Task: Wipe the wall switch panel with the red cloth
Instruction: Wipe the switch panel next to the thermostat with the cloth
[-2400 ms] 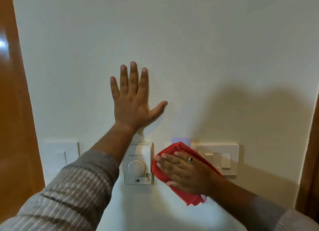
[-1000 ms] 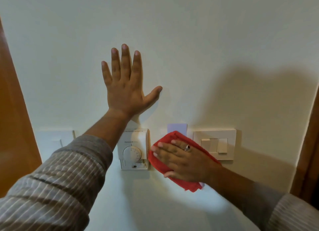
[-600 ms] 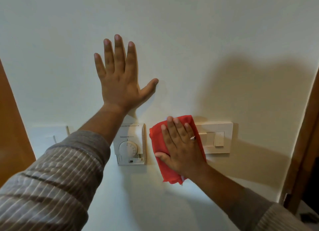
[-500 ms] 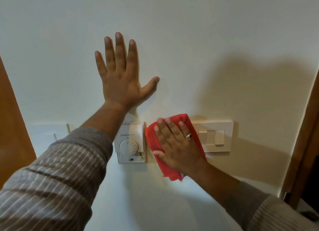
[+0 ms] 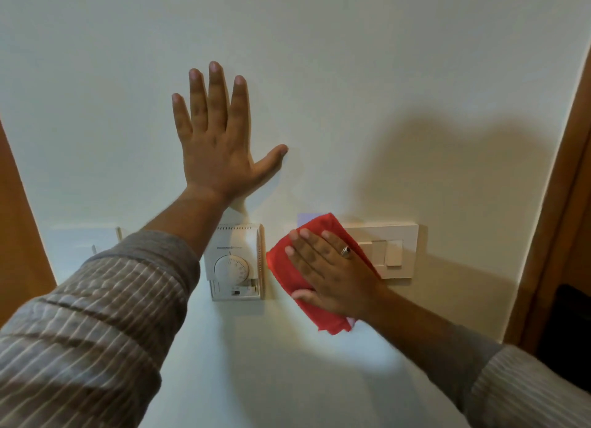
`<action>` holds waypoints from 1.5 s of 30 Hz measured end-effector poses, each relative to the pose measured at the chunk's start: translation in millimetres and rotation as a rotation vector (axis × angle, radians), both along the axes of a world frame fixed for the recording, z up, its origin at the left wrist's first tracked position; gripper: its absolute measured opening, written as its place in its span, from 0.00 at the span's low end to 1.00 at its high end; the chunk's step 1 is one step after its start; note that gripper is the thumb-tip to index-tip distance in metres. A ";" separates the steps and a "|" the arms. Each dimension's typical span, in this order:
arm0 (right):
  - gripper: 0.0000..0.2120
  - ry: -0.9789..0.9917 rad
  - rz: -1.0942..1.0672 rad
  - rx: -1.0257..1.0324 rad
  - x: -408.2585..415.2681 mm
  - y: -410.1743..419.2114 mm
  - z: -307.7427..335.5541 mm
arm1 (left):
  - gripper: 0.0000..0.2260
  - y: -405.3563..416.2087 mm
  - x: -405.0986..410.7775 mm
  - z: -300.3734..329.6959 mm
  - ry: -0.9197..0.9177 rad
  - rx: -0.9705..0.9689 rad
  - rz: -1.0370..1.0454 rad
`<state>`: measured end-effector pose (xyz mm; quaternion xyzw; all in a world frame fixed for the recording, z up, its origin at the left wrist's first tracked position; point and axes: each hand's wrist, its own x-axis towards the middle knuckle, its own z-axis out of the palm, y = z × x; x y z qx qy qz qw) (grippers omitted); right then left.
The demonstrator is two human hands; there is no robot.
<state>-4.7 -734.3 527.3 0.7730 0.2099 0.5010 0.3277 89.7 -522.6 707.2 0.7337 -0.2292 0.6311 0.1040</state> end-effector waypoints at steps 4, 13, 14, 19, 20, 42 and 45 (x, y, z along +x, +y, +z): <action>0.36 0.077 0.026 -0.103 3.4 -4.5 -10.4 | 0.47 0.4 -0.6 -0.2 0.004 -0.004 0.004; 0.35 0.061 0.099 -0.090 -10.0 -15.6 7.8 | 0.48 1.8 -0.8 -1.7 -0.007 0.000 0.005; 0.38 0.019 0.057 -0.032 -8.6 -8.4 3.8 | 0.48 1.2 -0.9 -2.1 -0.009 -0.005 0.007; 0.42 -0.013 -0.049 0.033 6.8 21.3 -2.3 | 0.48 -1.5 -0.1 -0.4 -0.017 -0.015 0.017; 0.41 0.026 -0.019 -0.043 6.2 18.6 -0.4 | 0.48 -0.6 0.4 -0.3 -0.015 -0.013 0.018; 0.39 0.118 0.116 -0.049 -18.7 -38.7 5.1 | 0.48 1.1 -1.1 -1.3 -0.016 -0.006 -0.001; 0.45 0.019 0.043 0.107 -7.4 -3.6 0.5 | 0.48 -0.9 0.5 -1.1 -0.034 -0.014 0.013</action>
